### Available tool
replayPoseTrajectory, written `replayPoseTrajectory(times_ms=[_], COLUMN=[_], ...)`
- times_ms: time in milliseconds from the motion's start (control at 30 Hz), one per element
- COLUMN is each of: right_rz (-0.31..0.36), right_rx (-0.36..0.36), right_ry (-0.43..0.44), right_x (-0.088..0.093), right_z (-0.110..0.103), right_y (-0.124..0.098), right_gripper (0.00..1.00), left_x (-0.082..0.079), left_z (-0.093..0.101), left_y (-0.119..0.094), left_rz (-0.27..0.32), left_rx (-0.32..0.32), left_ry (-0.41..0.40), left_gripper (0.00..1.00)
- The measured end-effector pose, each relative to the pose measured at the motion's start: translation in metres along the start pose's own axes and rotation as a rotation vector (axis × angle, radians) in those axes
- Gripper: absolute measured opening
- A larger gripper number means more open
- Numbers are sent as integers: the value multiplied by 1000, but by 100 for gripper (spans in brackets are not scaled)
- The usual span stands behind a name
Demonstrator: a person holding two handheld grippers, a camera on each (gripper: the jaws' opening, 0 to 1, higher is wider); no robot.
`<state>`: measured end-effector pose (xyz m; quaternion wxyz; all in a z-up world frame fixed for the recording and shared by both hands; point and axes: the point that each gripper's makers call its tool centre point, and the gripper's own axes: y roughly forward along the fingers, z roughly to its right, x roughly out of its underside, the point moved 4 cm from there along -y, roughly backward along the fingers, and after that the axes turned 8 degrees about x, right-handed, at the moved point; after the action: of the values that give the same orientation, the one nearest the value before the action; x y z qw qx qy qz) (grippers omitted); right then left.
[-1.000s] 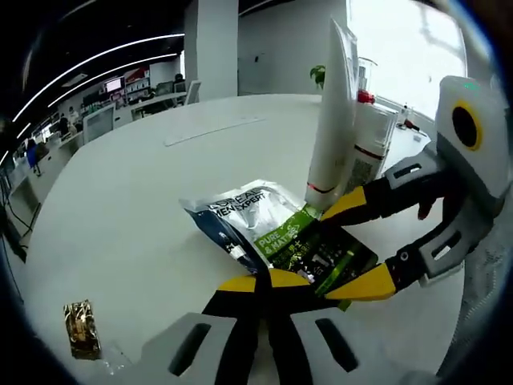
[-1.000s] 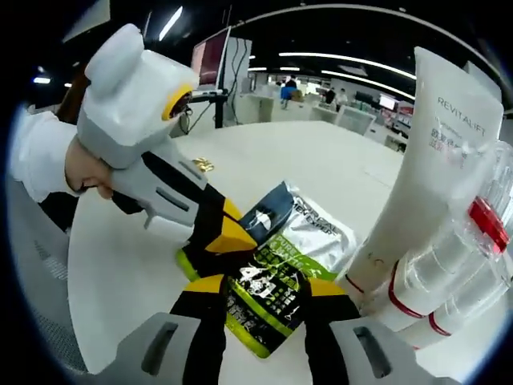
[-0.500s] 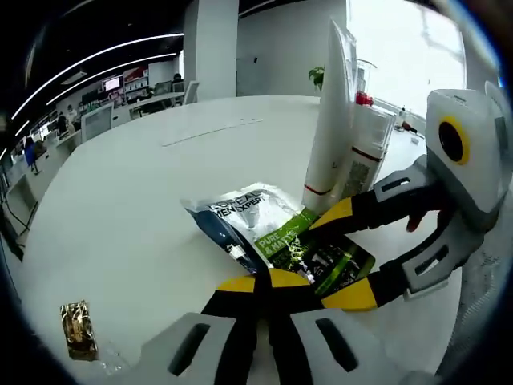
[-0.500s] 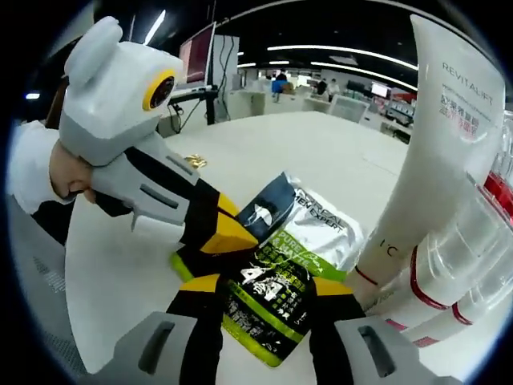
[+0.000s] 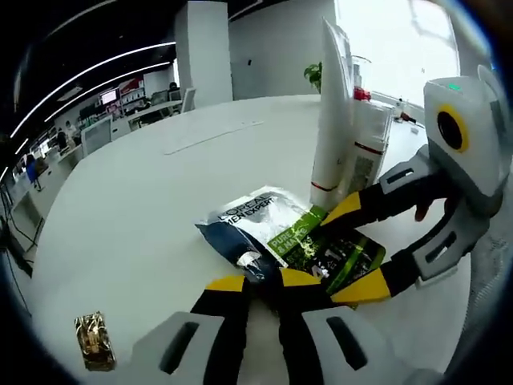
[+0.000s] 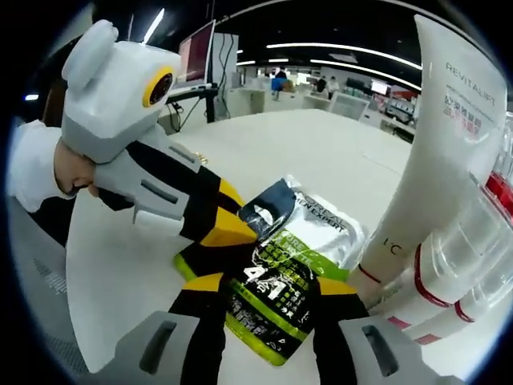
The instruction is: Arrange the skincare products in the storage area until every visible bottle or jar stands upright without overlapping.
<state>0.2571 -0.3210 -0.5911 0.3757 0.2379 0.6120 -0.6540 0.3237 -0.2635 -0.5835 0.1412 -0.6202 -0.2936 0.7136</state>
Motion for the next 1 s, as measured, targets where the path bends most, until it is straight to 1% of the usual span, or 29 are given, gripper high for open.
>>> replayPoseTrajectory(times_ms=[100, 167, 267, 367, 400, 433, 467, 533, 633, 833, 967, 1000], right_rz=[-1, -1, -2, -3, -3, -4, -3, -3, -3, 1, 0, 17], right_rx=[-1, -2, -4, -4, -4, -4, -4, -5, -5, -17, -23, -26], right_ry=[1, 0, -1, -1, -1, -1, 0, 0, -1, 9, 27, 36], right_x=[0, 0, 0, 0, 0, 0, 0, 0, 0, 0, -1, -4], right_z=[0, 0, -1, -1, -1, -1, -1, -2, -2, -3, -2, -2], right_y=[0, 1, 1, 0, 0, 0, 0, 0, 0, 0, -2, -5], right_gripper=[41, 42, 42, 42, 42, 42, 42, 42, 42, 45, 46, 46], left_x=[0, 1, 2, 3, 5, 4, 4, 5, 6, 6, 1, -1], left_z=[-3, -6, -6, -6, -6, -7, -8, -10, -11, -13, -14, -13], left_y=[-2, -3, -3, -2, -2, -3, -4, -3, -3, -7, -11, -13], left_rz=[-4, -9, -9, -18, -29, -24, -30, -23, -26, -20, -4, 1], left_rx=[-24, -29, -30, -29, -33, -39, -41, -33, -35, -33, -31, -26], left_ry=[23, 22, 23, 46, 60, 70, 74, 53, 66, 49, 34, 28], left_gripper=[11, 9, 9, 9, 9, 7, 6, 6, 7, 8, 8, 8])
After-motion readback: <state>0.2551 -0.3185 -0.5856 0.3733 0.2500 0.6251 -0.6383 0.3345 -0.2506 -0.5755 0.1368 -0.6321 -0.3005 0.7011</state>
